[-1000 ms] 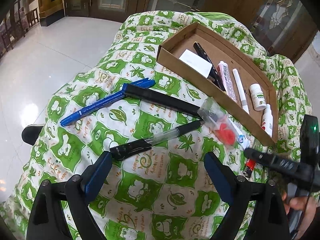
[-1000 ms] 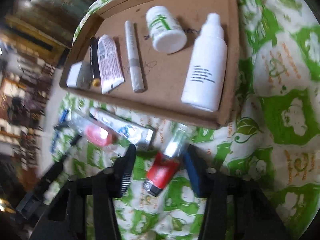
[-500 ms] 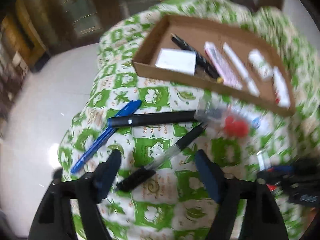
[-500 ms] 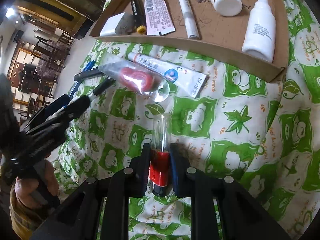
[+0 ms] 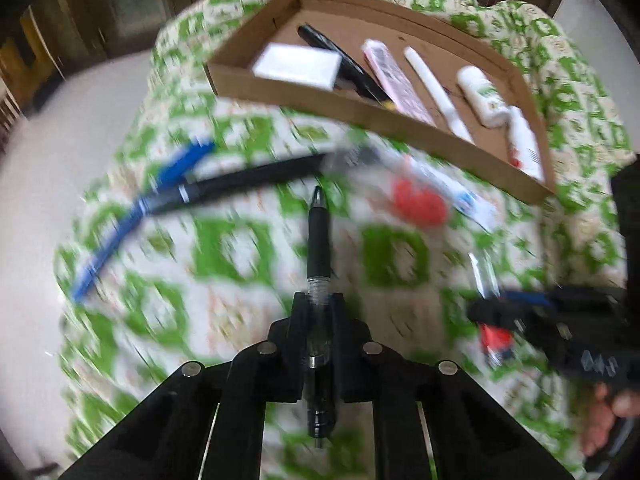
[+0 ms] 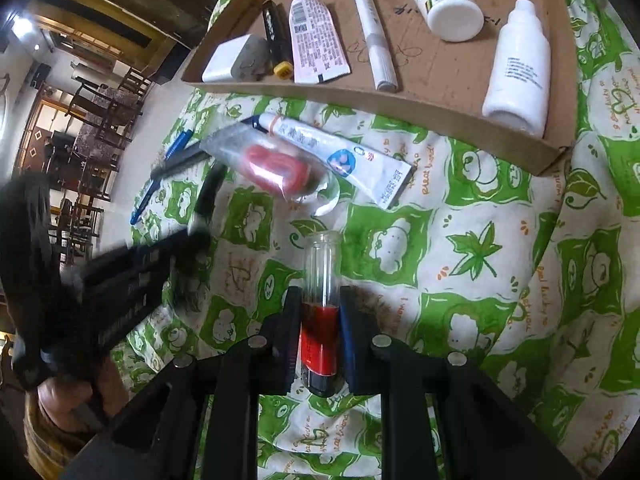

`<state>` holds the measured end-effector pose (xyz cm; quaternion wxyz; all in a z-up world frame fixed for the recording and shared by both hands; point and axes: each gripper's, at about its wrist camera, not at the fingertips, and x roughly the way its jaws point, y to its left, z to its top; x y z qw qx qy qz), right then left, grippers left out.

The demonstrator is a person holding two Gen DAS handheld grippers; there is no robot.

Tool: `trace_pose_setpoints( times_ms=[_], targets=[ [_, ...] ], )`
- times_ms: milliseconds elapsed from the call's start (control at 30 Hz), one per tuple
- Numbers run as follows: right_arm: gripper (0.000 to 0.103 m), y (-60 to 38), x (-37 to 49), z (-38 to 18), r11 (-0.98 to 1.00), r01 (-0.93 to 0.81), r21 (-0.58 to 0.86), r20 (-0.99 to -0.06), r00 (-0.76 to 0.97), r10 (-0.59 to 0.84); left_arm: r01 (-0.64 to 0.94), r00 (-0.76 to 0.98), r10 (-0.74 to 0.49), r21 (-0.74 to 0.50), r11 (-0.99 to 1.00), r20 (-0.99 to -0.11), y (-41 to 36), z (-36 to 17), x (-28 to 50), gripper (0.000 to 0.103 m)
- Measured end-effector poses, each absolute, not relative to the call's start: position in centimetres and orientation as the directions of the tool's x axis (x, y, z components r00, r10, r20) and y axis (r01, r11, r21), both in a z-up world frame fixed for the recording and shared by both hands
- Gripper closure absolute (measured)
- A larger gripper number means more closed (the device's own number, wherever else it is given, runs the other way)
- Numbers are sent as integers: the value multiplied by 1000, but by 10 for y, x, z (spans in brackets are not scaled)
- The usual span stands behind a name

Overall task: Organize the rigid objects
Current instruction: 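Grasp the black clear-barrel pen with the left tool while the right tool grasps the red-filled tube, then lift the pen with the left tool while the right tool carries the red tube toward the tray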

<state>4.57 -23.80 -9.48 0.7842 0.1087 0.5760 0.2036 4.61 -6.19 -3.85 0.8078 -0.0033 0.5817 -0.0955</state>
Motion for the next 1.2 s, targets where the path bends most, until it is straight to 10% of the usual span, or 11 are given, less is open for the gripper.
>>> trace_pose_setpoints(
  times_ms=[1200],
  targets=[
    [87, -231, 50, -97, 898, -224, 380, -855, 286, 433, 134, 361, -128, -85, 987, -924, -66, -45, 39, 93]
  ],
)
